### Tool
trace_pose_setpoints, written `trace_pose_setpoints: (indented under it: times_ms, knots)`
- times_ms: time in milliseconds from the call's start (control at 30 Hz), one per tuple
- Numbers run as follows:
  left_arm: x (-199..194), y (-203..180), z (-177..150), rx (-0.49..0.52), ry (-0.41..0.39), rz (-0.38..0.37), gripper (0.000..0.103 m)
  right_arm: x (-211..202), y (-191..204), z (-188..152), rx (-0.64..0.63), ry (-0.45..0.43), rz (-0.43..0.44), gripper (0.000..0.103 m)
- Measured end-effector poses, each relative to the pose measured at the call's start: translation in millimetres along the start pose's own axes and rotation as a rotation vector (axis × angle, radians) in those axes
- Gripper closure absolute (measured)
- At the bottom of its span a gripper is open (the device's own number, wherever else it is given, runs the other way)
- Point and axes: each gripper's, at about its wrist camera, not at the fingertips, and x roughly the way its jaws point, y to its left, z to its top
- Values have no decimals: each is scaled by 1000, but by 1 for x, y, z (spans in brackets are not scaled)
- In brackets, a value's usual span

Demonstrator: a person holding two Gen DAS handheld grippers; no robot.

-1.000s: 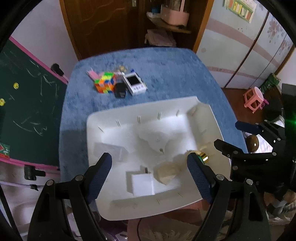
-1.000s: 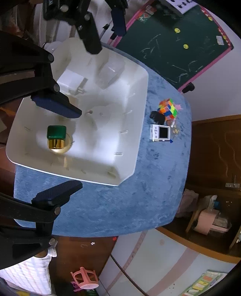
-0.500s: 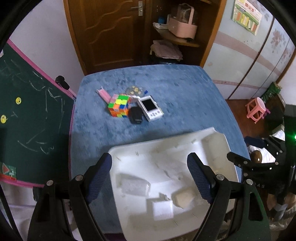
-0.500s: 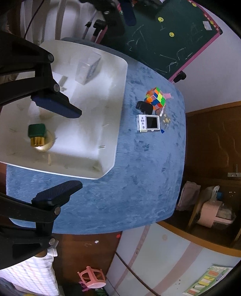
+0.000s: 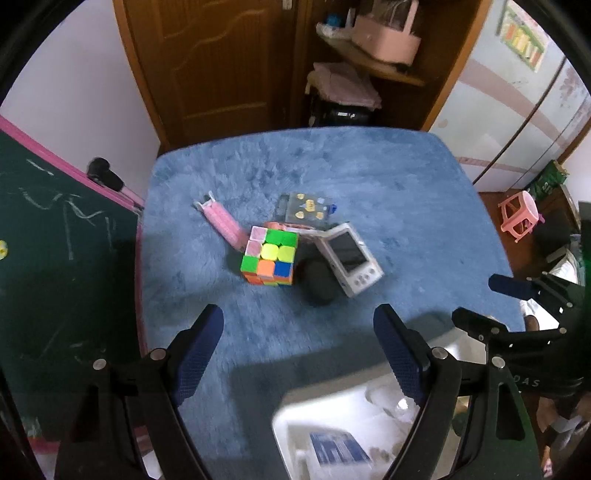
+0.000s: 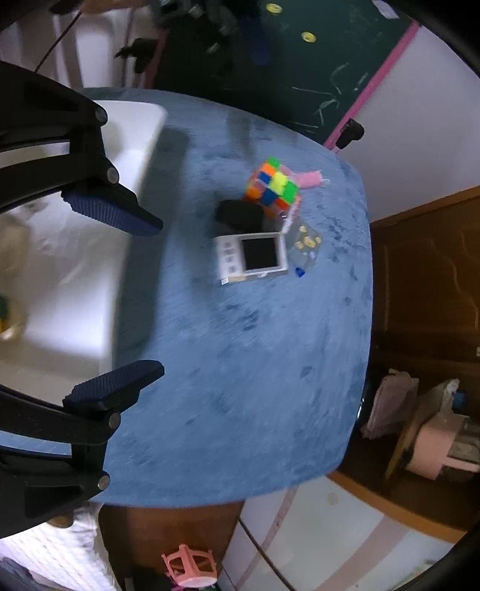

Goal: Organize rigid objects
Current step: 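Grasp the Rubik's cube with the left tool while the right tool grasps the white cylindrical case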

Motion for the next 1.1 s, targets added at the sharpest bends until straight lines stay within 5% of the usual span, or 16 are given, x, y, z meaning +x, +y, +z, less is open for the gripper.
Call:
trace_pose_setpoints:
  times_ms: [400, 733, 1100]
  knots:
    - [96, 19, 31, 17, 131, 48, 17, 103, -8, 91, 171, 132, 170, 32]
    - [127, 25, 36, 35, 157, 66, 17, 164, 4, 106, 194, 222, 180, 32]
    - [142, 32, 36, 20, 178, 69, 17, 181, 18, 118, 176, 254, 194, 32]
